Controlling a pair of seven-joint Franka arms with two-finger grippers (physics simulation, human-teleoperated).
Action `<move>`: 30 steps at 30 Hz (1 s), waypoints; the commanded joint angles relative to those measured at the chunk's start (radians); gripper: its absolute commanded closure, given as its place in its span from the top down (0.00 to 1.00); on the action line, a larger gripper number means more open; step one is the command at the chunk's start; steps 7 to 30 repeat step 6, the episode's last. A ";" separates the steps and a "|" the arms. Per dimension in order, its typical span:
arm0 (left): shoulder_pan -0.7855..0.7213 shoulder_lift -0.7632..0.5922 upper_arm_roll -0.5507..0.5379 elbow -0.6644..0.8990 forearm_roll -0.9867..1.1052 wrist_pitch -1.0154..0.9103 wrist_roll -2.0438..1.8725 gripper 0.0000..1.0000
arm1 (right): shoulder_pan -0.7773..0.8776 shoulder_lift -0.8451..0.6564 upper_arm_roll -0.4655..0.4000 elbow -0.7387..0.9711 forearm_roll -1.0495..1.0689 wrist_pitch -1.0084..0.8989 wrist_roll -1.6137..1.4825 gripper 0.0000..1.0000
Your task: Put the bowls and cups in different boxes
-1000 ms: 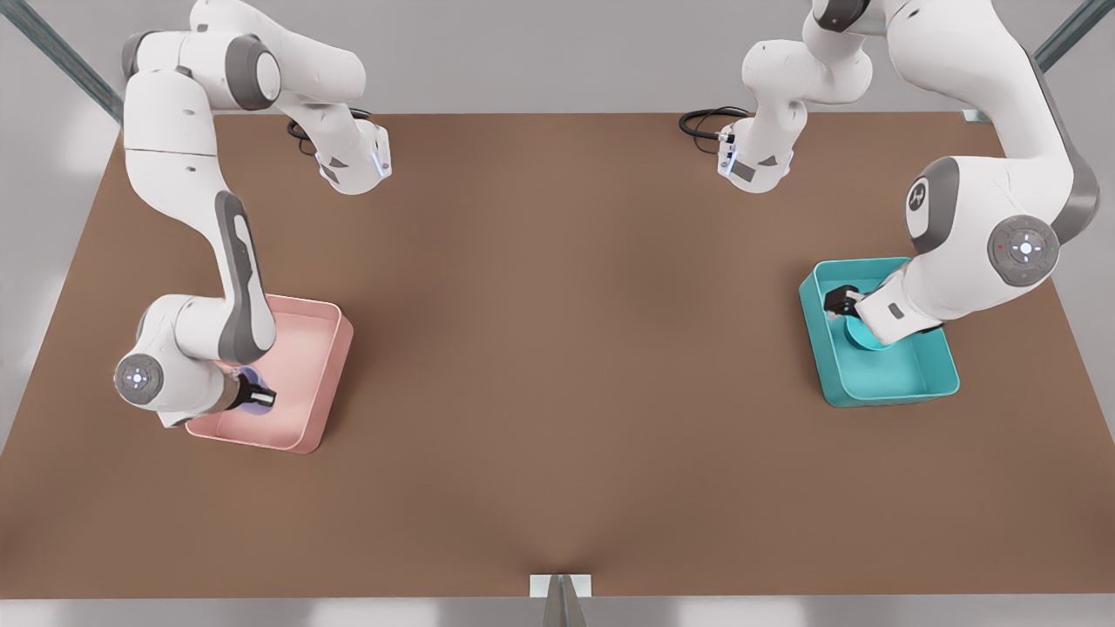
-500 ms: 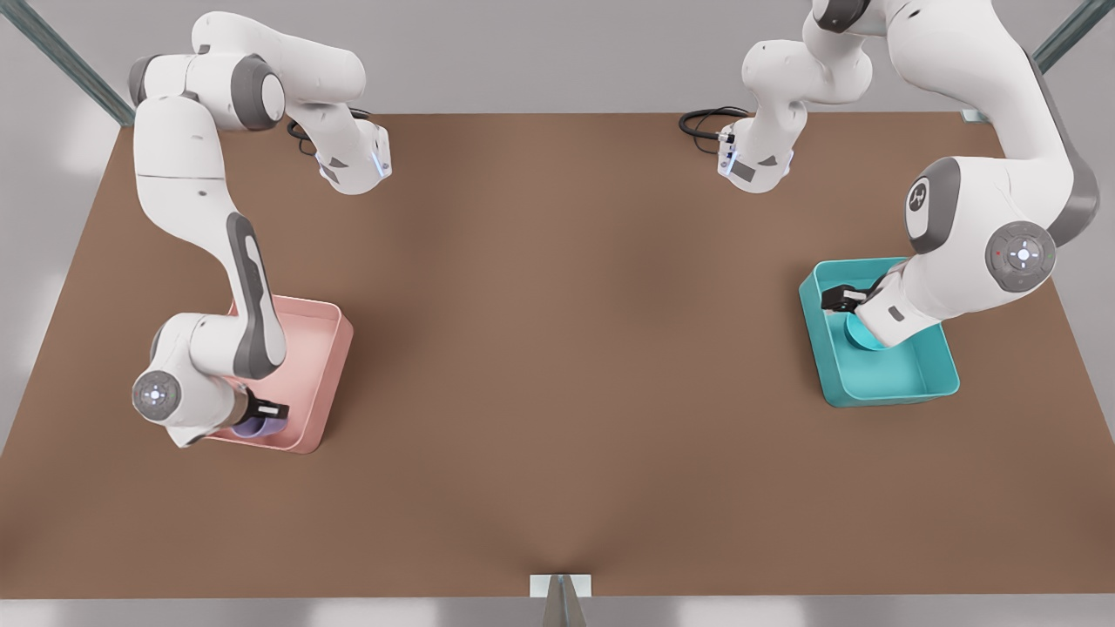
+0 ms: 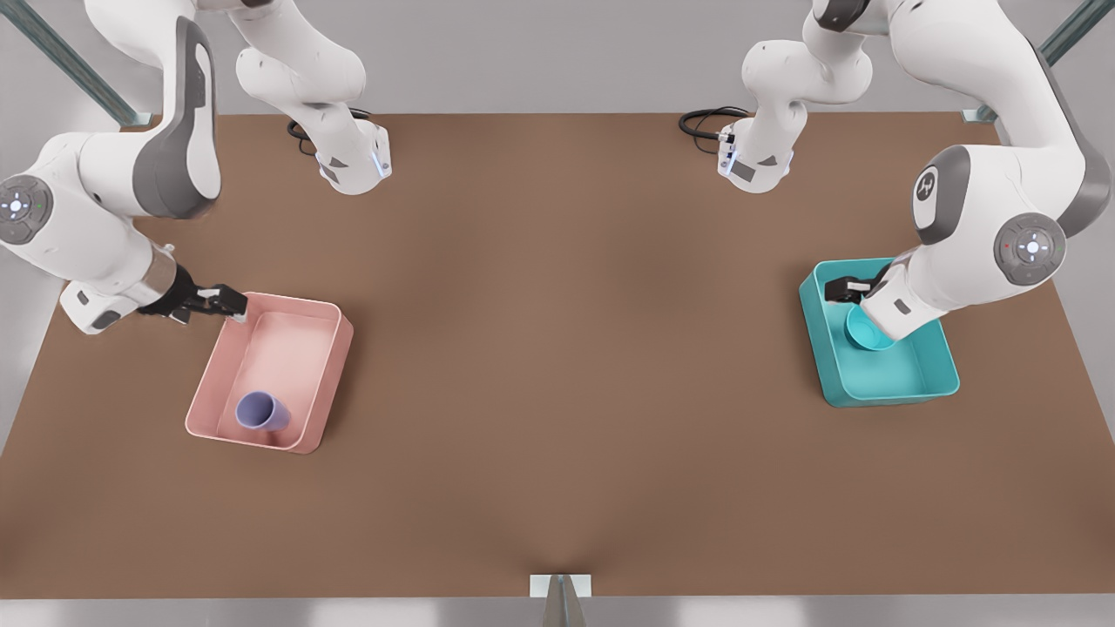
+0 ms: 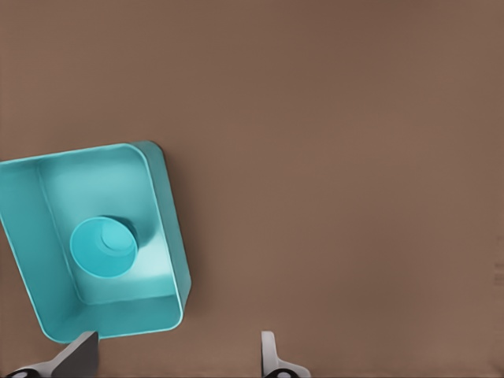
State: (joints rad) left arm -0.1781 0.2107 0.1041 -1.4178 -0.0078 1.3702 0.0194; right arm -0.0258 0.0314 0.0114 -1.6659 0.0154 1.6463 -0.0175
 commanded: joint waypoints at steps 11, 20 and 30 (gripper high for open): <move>-0.001 -0.001 0.000 0.004 0.002 -0.025 -0.038 1.00 | -0.006 -0.067 -0.001 -0.055 -0.003 -0.120 -0.027 1.00; -0.001 -0.001 0.000 0.004 0.002 -0.025 -0.038 1.00 | -0.006 -0.067 -0.001 -0.055 -0.003 -0.120 -0.027 1.00; -0.001 -0.001 0.000 0.004 0.002 -0.025 -0.038 1.00 | -0.006 -0.067 -0.001 -0.055 -0.003 -0.120 -0.027 1.00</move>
